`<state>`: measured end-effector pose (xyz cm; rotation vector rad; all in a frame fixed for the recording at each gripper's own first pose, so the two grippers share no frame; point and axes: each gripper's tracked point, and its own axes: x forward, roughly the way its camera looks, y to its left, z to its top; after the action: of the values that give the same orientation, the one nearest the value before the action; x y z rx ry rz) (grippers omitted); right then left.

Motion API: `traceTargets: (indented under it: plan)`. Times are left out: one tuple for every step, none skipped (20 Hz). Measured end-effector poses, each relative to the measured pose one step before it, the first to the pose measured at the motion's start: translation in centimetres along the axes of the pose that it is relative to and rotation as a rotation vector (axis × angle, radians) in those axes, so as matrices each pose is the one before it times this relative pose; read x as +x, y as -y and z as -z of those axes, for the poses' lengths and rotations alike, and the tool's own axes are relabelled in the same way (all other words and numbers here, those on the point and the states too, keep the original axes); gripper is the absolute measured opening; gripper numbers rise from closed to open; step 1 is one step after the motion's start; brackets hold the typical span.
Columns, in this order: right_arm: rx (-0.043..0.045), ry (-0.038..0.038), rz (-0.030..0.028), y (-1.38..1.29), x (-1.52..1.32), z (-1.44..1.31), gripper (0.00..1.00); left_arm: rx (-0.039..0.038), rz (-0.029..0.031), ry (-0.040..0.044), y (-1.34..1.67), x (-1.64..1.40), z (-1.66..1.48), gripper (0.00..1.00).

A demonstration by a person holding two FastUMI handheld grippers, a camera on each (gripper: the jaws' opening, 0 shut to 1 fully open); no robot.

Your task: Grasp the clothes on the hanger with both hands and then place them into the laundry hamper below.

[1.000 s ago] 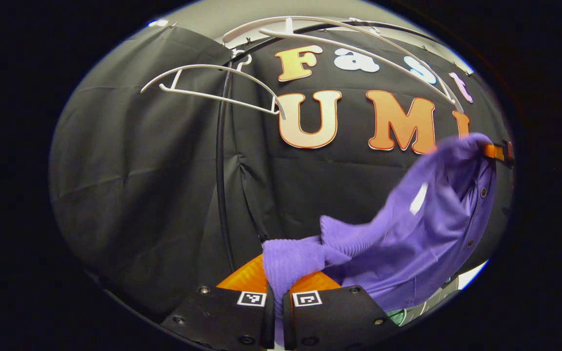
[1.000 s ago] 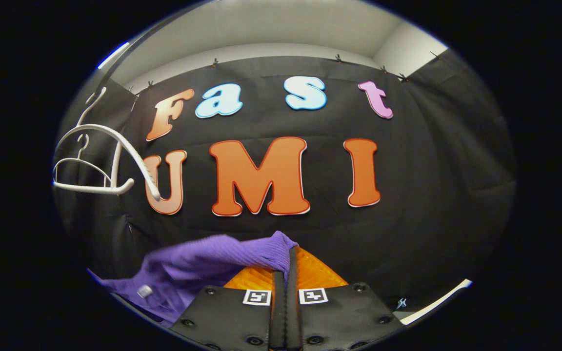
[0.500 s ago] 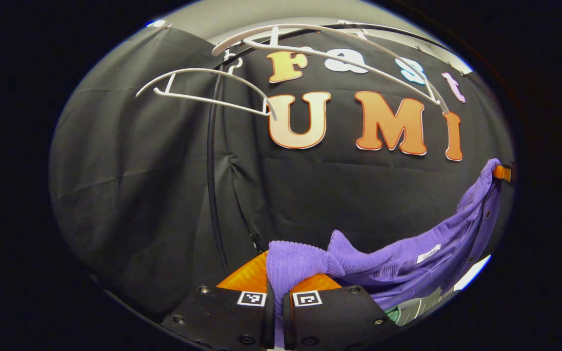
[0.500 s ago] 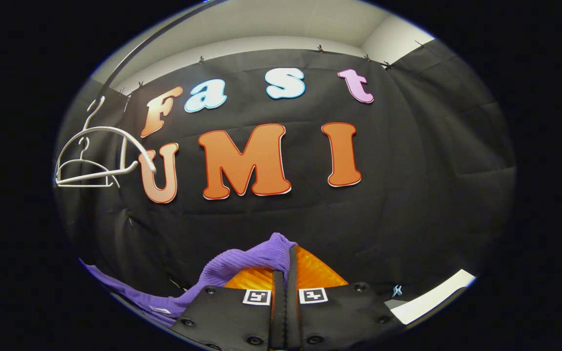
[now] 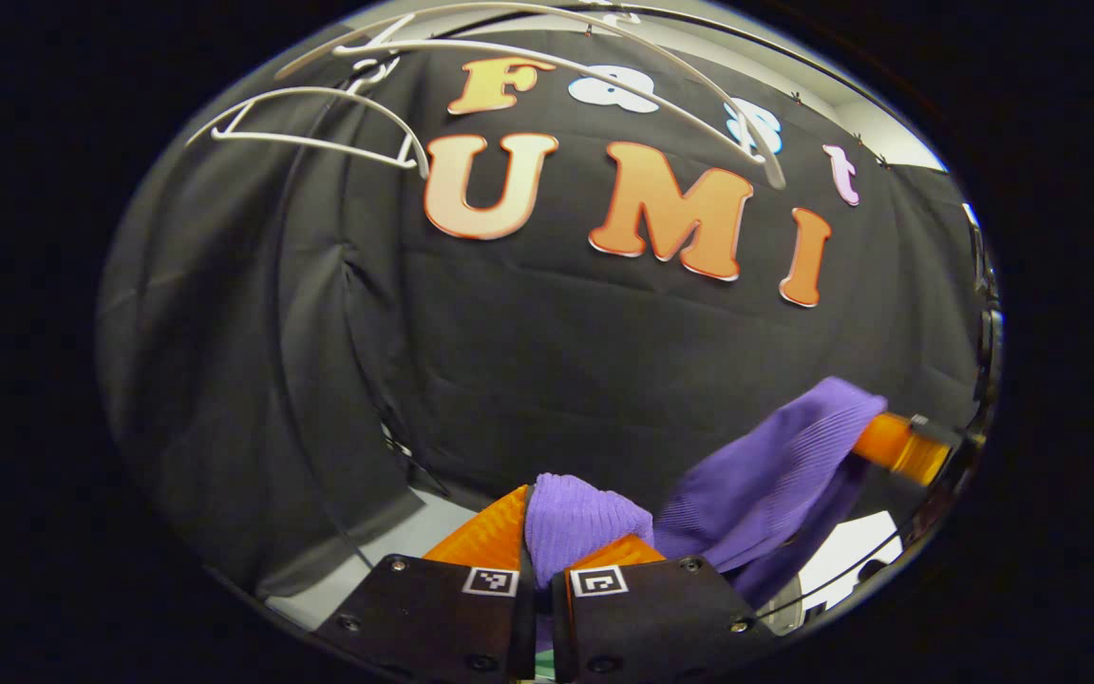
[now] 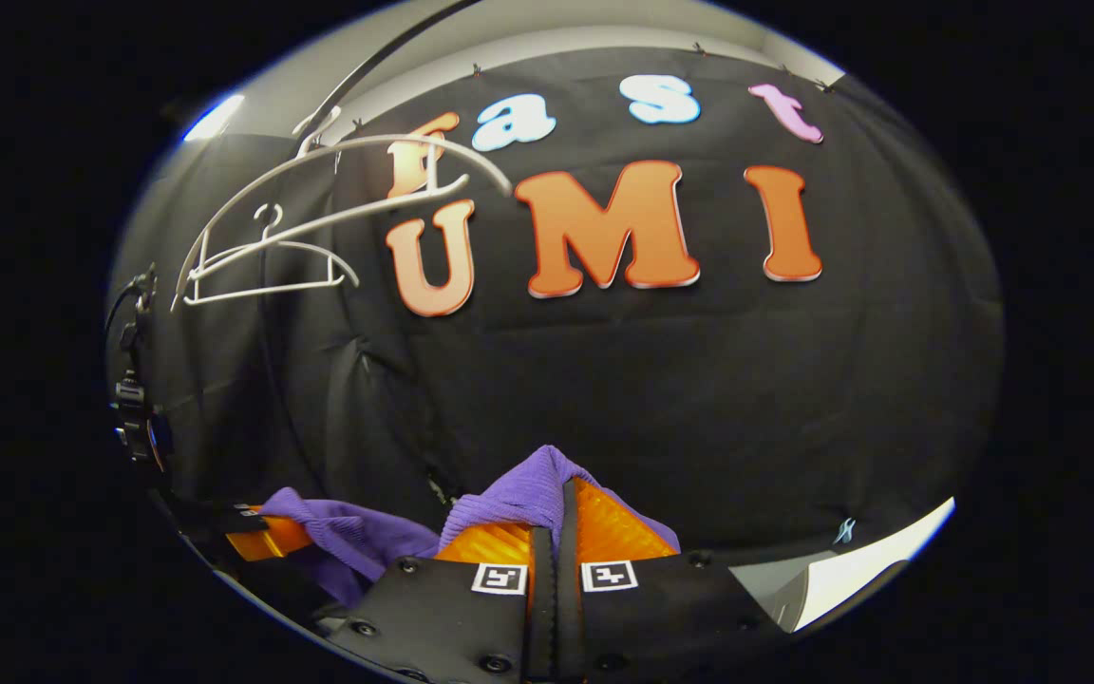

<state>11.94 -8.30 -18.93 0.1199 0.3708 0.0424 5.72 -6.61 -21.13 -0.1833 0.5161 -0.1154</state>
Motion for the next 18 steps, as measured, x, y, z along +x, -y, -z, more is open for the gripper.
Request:
traceTargets:
  plan:
    - [0.00282, -0.04723, -0.0083, -0.268, 0.31, 2.046, 0.08, -0.00508, 0.01848, -0.04089, 0.99, 0.104, 1.615, 0.07]
    - [0.01755, -0.0534, 0.00179, -0.127, -0.013, 2.164, 0.08, -0.00744, 0.00846, -0.05328, 0.777, 0.036, 1.728, 0.07]
    - [0.04006, -0.0623, -0.00382, -0.131, -0.142, 2.489, 0.08, -0.01244, -0.00237, -0.06028, 0.671, 0.151, 1.802, 0.07]
    - [0.02965, -0.06785, -0.01689, -0.223, 0.165, 2.211, 0.08, -0.00791, -0.00034, -0.06156, 0.523, 0.262, 1.965, 0.1]
    - [-0.00082, -0.06201, 0.0058, 0.304, 0.653, 2.059, 0.08, -0.00691, -0.00049, -0.03584, 0.348, 0.485, 1.151, 0.05]
    - [-0.01211, -0.05609, 0.03029, 0.955, 0.825, 1.685, 0.07, 0.00403, 0.00614, -0.0403, 0.345, 0.537, 1.038, 0.08]
    - [-0.00095, -0.05155, 0.01701, 0.755, 0.803, 1.17, 0.08, 0.01453, 0.00577, -0.05143, 0.171, 0.498, 1.212, 0.07]
    - [0.01742, -0.03326, 0.00903, 0.391, 0.393, 0.839, 0.08, -0.01883, 0.00464, -0.04641, 0.033, 0.698, 1.007, 0.07]
    - [0.02157, -0.04439, -0.00264, 0.336, 0.77, 1.132, 0.08, -0.0285, 0.01666, -0.04934, 0.378, 0.689, 1.595, 0.07]
    - [0.0182, -0.05184, 0.00309, 0.242, 0.517, 1.19, 0.08, -0.03031, 0.01121, -0.05428, 0.058, 1.195, 1.143, 0.07]
    - [0.00726, -0.05334, 0.01398, 0.318, 0.302, 1.157, 0.08, -0.01895, -0.00277, -0.05006, -0.331, 0.688, 0.859, 0.08]
    - [0.00956, -0.0397, 0.01169, 0.787, 0.252, 1.255, 0.08, -0.01211, -0.00926, -0.03247, -0.228, 0.876, 0.482, 0.08]
    - [0.01426, -0.02599, 0.00266, 0.324, 0.555, 0.658, 0.08, -0.01426, -0.00579, -0.01083, -0.217, 0.365, 0.057, 0.08]
    - [0.01827, -0.0103, 0.00075, 0.188, 0.427, 0.072, 0.08, -0.01554, -0.00058, 0.00219, 0.118, -0.27, -0.194, 0.08]
    - [0.01459, -0.00211, 0.00535, 0.129, 0.142, -0.142, 0.08, -0.01439, -0.00341, 0.0085, -0.098, -0.343, -0.181, 0.08]
    - [0.01124, 0.00038, 0.00739, 0.289, 0.014, -0.11, 0.08, -0.01185, -0.00353, 0.00786, -0.329, -0.218, 0.165, 0.05]
    - [0.00912, -0.00164, 0.00488, 0.27, -0.11, 0.086, 0.08, -0.00732, -0.00462, 0.00476, -0.35, -0.102, 0.07, 0.08]
    - [0.00829, -0.00364, -0.00026, 0.147, -0.025, 0.042, 0.08, 0.00086, -0.011, 0.00369, -0.802, -0.223, 0.037, 0.08]
